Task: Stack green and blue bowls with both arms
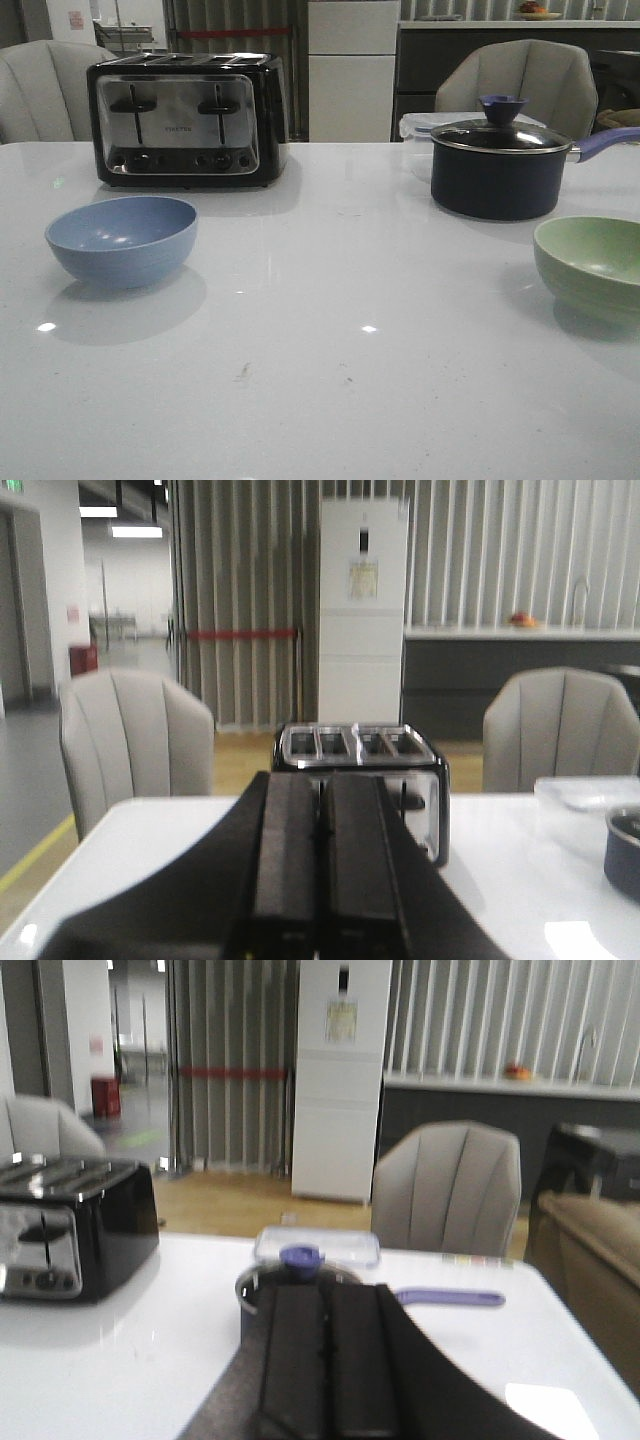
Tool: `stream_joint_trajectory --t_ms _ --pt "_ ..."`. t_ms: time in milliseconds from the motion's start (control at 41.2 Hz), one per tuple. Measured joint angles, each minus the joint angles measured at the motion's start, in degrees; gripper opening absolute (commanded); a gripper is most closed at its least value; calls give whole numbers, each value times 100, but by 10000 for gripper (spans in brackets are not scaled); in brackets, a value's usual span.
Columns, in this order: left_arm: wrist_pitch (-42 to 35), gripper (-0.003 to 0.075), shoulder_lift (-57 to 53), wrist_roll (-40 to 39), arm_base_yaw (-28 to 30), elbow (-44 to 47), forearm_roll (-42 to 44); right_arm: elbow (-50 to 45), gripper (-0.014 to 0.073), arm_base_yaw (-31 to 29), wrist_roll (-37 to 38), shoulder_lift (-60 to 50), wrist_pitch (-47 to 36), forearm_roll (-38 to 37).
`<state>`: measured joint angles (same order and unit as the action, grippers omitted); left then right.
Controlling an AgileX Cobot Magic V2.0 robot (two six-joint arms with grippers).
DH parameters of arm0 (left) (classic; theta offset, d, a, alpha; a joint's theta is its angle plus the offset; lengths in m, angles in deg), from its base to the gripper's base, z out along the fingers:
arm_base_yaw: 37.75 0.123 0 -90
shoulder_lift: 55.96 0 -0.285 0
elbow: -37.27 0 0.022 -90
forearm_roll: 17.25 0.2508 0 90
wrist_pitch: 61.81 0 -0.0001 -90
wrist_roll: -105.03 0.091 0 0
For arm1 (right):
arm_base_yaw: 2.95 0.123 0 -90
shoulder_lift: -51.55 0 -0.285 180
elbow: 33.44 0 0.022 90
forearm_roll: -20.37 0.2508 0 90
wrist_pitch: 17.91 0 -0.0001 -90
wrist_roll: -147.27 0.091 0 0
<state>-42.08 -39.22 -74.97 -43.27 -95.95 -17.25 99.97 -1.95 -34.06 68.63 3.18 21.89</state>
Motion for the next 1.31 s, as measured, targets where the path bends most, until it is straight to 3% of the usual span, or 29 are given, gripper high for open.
stream_joint_trajectory --t_ms 364,728,801,922,971,1019,1310 --pt "1707 93 1522 0 0 -460 0 455 57 0 0 1803 1818 0" --pt "1873 102 2343 0 0 -460 0 455 69 0 0 3000 2230 0" --pt "1860 162 2432 0 0 -460 0 455 163 0 0 3199 2253 0" --pt "1781 387 2548 0 0 -460 0 455 414 0 0 3511 2268 0" --pt "1721 495 2585 0 0 -460 0 455 484 0 0 3665 2230 0" --pt "1691 549 2600 0 0 -460 0 455 522 0 0 3787 2162 0" --pt "1604 561 2610 0 0 -460 0 1026 527 -266 133 4991 2039 0"
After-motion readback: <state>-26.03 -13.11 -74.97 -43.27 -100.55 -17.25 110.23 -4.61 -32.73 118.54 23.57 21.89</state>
